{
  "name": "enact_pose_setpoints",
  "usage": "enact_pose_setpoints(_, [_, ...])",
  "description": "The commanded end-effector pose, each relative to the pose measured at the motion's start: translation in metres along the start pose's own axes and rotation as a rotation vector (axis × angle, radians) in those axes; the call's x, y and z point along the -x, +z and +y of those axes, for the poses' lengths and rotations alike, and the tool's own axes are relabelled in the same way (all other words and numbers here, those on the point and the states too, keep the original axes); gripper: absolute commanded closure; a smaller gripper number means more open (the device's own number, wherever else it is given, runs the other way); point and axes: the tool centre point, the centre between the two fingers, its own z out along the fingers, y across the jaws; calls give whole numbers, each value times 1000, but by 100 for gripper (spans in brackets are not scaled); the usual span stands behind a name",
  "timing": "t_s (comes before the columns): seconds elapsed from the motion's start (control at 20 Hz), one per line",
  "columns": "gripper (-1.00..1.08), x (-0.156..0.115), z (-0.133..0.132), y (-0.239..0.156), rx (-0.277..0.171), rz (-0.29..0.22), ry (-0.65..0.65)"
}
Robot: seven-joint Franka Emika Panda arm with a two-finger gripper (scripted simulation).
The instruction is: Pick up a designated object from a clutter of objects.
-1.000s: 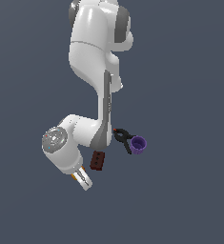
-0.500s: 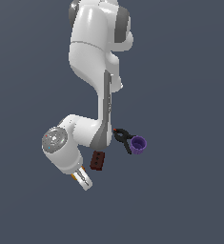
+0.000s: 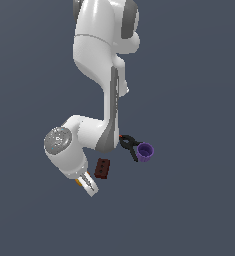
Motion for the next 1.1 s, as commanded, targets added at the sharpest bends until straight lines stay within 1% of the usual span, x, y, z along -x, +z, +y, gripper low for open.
enact_pose_setpoints(0.0, [108,5,0,-12,-2,1,0])
enact_pose_setpoints(0.35, [108,28,2,-60,-3,1,0])
enact_pose_setpoints(1.05, [108,91,9,-196,-2,2,0])
